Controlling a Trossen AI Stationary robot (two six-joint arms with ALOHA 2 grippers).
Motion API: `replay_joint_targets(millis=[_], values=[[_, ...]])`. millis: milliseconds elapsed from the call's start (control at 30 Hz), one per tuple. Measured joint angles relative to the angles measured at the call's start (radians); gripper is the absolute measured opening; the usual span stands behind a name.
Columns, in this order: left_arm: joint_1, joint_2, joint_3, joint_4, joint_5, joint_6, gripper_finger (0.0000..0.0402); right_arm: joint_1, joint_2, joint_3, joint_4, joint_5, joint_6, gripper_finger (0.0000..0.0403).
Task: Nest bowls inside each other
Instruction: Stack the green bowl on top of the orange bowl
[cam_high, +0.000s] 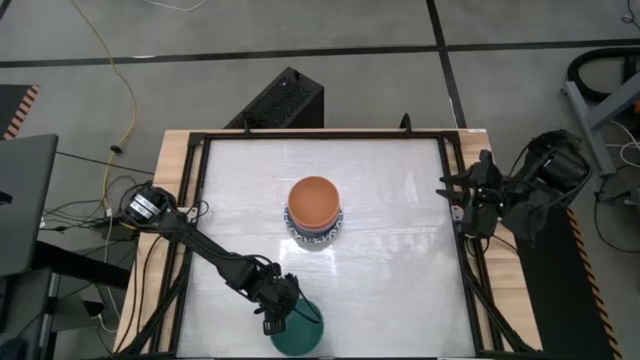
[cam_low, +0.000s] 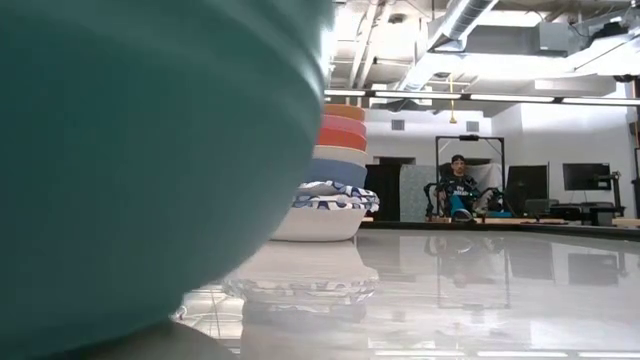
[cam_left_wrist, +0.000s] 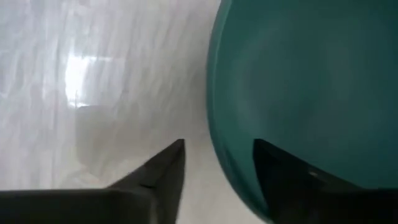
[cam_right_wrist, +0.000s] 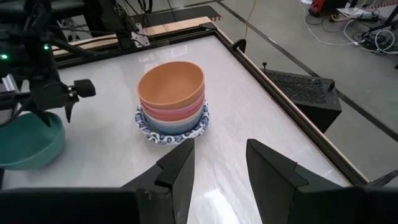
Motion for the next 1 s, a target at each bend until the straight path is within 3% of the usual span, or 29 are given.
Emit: replay_joint_targets(millis=[233, 300, 500, 1000], values=[[0.012, 0.0, 0.0, -0.005, -0.016, 0.033, 0.0034, 0.0, 0.0, 0.0, 0.02, 0.0, 0.0, 0.0166], [0.012, 0.0, 0.0, -0.005, -0.028, 0.038, 0.001, 0.0, 0.001, 0.0, 0.021, 0.0, 0.0, 0.0166], [0.011, -0.006, 0.0, -0.034, -0.073, 0.029, 0.0002, 0.0, 0.008, 0.0, 0.028, 0.0, 0.001, 0.0166], [0.007, -0.175, 0.0, -0.243, -0.388, 0.026, 0.0, -0.001, 0.059, 0.0, 0.024, 0.0, 0.027, 0.0166]])
